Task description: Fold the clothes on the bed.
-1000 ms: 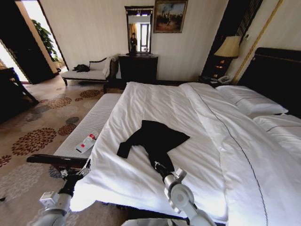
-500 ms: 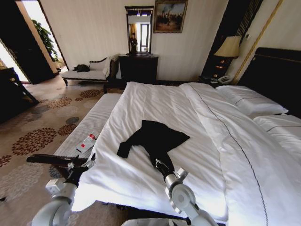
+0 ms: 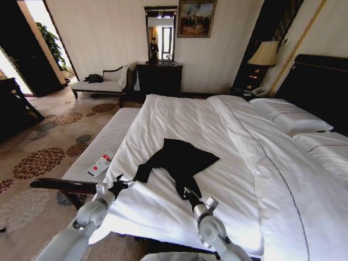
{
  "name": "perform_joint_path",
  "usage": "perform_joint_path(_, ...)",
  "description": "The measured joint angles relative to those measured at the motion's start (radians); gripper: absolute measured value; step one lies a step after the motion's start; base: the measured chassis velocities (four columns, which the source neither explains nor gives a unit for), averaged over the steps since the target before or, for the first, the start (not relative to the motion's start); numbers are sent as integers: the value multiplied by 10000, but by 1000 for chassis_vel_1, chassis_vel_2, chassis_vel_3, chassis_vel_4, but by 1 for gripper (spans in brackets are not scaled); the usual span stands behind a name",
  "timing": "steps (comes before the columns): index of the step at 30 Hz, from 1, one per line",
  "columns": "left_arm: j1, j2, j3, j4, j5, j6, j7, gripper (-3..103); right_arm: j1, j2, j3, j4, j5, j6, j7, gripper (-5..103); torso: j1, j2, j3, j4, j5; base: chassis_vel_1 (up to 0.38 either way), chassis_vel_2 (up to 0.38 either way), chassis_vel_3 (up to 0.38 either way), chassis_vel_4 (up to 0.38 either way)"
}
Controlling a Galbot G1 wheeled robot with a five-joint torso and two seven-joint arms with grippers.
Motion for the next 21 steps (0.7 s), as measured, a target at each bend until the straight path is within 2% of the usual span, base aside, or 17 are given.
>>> perform_joint_path(9,-847,315,834,366,-50,-80,-19,100,-10,243,57,-58,-105,14,8,0,0,0,0,2,1,0,0,0,0)
perform_joint_path(12,-1296,-151,935,412,-610,-41,-254,100,-31,243,116,-75,-132,14,21,0,-1,0,-1,2,-1,0,0,0,0)
perform_joint_path(14,-1759,-559,1139,324,-1742,407,-763,100,-45,244,118,-121,-173,14,32,0,-1,0,-1,-2,2,0,0,0,0)
perform_joint_path(18,-1836,-740,1489,319,-2196,683,-1002,100,-52,292,85,-162,-209,14,51,0,0,0,-1,-1,2,0,0,0,0)
perform_joint_path(21,-1708,-895,1641,370,-2218,717,-1044,100,-64,308,75,-162,-157,14,108,0,-1,0,-1,1,3,0,0,0,0)
